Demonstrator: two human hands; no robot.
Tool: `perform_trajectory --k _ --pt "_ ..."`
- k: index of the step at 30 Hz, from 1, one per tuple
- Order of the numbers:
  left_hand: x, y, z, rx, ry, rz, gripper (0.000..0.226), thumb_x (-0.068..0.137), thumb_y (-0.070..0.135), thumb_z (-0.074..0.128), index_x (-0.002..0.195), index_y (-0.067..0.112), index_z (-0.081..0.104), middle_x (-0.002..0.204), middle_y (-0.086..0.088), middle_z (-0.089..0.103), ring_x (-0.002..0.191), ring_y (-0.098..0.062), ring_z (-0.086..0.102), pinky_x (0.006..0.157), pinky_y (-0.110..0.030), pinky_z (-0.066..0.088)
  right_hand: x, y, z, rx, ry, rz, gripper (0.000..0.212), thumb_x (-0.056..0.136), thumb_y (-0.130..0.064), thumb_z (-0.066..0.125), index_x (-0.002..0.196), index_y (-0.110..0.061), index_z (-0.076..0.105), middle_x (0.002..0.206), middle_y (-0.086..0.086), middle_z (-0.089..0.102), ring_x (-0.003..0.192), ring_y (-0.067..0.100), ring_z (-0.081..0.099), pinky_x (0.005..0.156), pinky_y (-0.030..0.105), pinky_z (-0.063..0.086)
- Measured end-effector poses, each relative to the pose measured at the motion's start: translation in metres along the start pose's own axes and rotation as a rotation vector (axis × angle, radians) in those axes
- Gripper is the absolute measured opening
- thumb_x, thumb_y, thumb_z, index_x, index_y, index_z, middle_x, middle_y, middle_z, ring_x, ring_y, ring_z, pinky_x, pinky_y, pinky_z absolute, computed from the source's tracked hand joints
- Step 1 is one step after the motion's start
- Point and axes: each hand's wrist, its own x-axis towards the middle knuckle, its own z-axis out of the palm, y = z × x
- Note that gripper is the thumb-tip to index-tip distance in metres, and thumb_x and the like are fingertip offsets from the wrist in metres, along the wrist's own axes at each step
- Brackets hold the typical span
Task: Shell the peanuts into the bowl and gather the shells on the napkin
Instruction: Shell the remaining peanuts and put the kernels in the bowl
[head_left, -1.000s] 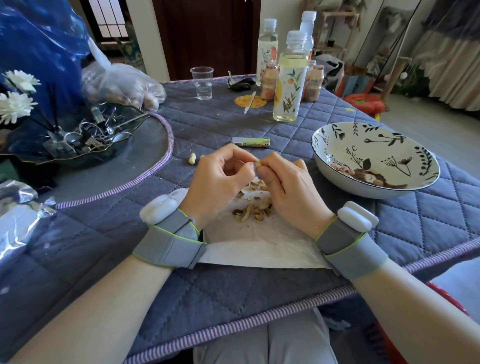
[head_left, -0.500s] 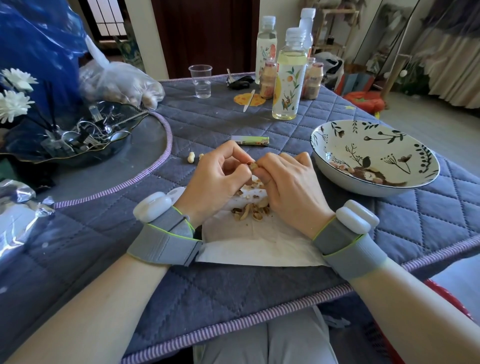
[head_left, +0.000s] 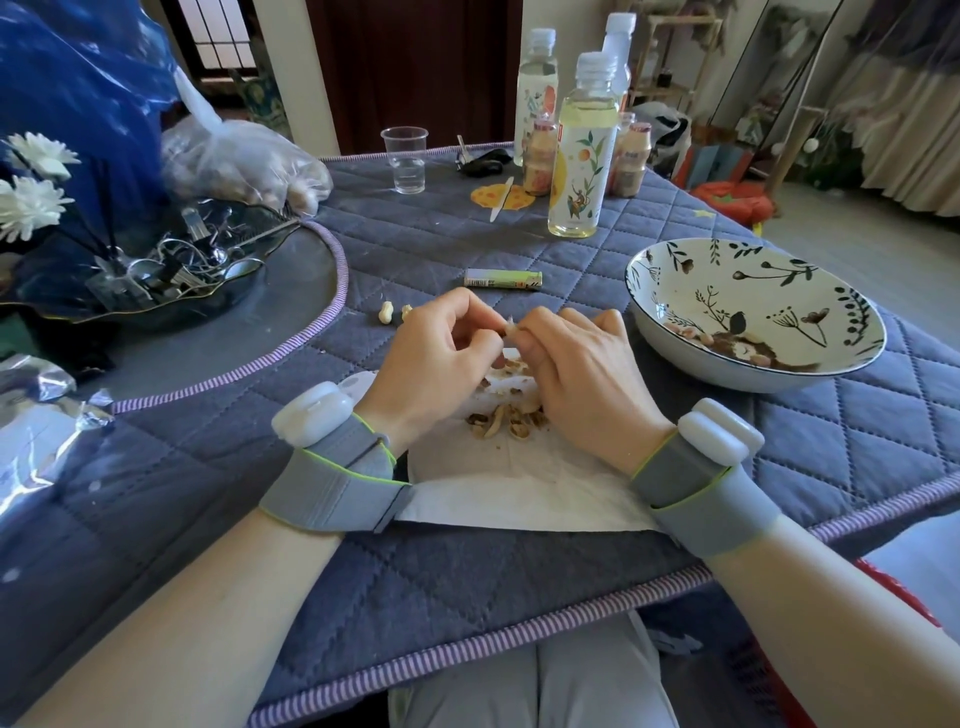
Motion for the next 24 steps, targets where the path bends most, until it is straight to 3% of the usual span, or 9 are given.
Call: perform_trajectory --k 2,6,10,15,19,21,24 --pt "0.0003 -0.0011 -0.0002 -0.081 -0.021 -0.013 0.025 0.084 0.002 0.047 0.073 0.022 0.056 0.058 0.005 0.061 0.045 -0.003 0.047 0.047 -0.017 0.038 0.0006 0.0023 0.0000 0.125 -0.057 0.041 0.033 0.092 -0.038 0.022 0.077 -0.021 0.046 0.058 -0.013 0.035 0.064 0.026 0.048 0.065 0.034 0.018" --pt "-0.0012 0.0004 -0.0021 -0.168 -0.052 0.008 0.013 0.082 0.012 0.053 0.075 0.020 0.060 0.055 0.007 0.063 0.048 -0.006 0.048 0.045 -0.017 0.039 -0.0005 0.0054 0.0010 0.280 -0.120 0.108 0.032 0.092 -0.043 0.018 0.078 -0.026 0.042 0.070 -0.001 0.054 0.070 0.024 0.050 0.074 0.034 0.026" --pt "-0.0033 0.0021 -0.0009 -0.197 -0.034 0.018 0.012 0.088 0.008 0.055 0.077 0.013 0.059 0.059 0.003 0.061 0.051 -0.011 0.049 0.045 -0.020 0.041 0.0007 0.0042 -0.0025 0.437 -0.144 0.173 0.027 0.094 -0.030 0.028 0.069 -0.029 0.039 0.060 -0.014 0.044 0.060 0.006 0.042 0.074 0.035 0.033" --pt "-0.0046 0.0018 0.0029 -0.174 -0.028 0.023 0.014 0.088 0.008 0.056 0.074 0.013 0.056 0.062 -0.004 0.061 0.045 -0.007 0.049 0.045 -0.021 0.042 0.0019 0.0001 -0.0072 0.604 -0.183 0.259 0.030 0.093 -0.029 0.030 0.064 -0.029 0.039 0.058 -0.012 0.041 0.057 0.007 0.039 0.074 0.034 0.031" --pt "-0.0035 -0.0007 0.0030 -0.168 -0.054 0.010 0.014 0.088 0.010 0.057 0.074 0.015 0.058 0.061 -0.004 0.061 0.047 -0.008 0.049 0.045 -0.021 0.041 0.0014 0.0010 -0.0074 0.633 -0.193 0.249 0.031 0.092 -0.031 0.032 0.076 -0.010 0.048 0.066 0.004 0.048 0.068 0.028 0.047 0.078 0.036 0.036" --pt "-0.0027 -0.0024 0.0021 -0.124 -0.068 0.030 0.014 0.087 0.015 0.058 0.073 0.017 0.059 0.062 -0.002 0.060 0.049 -0.007 0.050 0.048 -0.020 0.042 0.0016 0.0011 -0.0082 0.628 -0.202 0.244 0.032 0.094 -0.028 0.031 0.074 -0.009 0.046 0.064 -0.001 0.044 0.063 0.022 0.043 0.075 0.033 0.032" --pt "-0.0018 -0.0046 0.0007 -0.035 -0.013 0.103 0.008 0.082 0.026 0.058 0.074 0.025 0.059 0.065 0.006 0.060 0.056 -0.002 0.053 0.056 -0.019 0.045 0.0014 0.0004 -0.0081 0.597 -0.211 0.248 0.033 0.096 -0.024 0.028 0.064 -0.022 0.039 0.059 -0.011 0.040 0.058 0.010 0.039 0.075 0.032 0.029"
